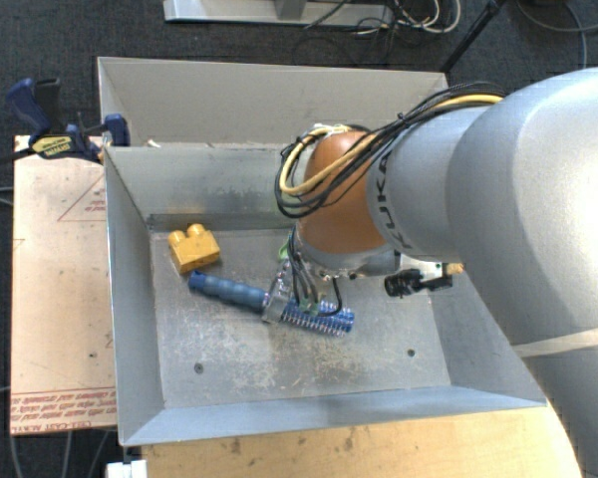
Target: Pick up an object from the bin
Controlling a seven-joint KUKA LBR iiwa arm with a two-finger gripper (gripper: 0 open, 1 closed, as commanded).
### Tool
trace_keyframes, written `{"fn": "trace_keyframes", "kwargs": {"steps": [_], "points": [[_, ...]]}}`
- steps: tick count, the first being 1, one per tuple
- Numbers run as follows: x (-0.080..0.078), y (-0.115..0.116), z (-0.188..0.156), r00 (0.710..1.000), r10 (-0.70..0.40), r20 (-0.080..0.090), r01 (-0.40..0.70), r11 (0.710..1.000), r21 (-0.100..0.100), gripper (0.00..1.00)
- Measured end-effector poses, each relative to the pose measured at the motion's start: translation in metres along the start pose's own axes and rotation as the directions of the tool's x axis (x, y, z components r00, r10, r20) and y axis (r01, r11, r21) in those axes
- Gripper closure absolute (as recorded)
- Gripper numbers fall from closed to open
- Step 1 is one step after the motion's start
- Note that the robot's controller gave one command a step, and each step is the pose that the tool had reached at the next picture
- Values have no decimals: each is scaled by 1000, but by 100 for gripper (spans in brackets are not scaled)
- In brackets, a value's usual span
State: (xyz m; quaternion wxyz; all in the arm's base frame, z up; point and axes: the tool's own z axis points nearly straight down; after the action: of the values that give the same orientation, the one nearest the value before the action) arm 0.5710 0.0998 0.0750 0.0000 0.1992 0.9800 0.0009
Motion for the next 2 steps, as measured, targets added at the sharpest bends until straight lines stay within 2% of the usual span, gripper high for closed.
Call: {"fn": "trace_keyframes", "kwargs": {"steps": [2], "points": [[0,1,-59,1000,-3,2,3,1000,-1,100]]}}
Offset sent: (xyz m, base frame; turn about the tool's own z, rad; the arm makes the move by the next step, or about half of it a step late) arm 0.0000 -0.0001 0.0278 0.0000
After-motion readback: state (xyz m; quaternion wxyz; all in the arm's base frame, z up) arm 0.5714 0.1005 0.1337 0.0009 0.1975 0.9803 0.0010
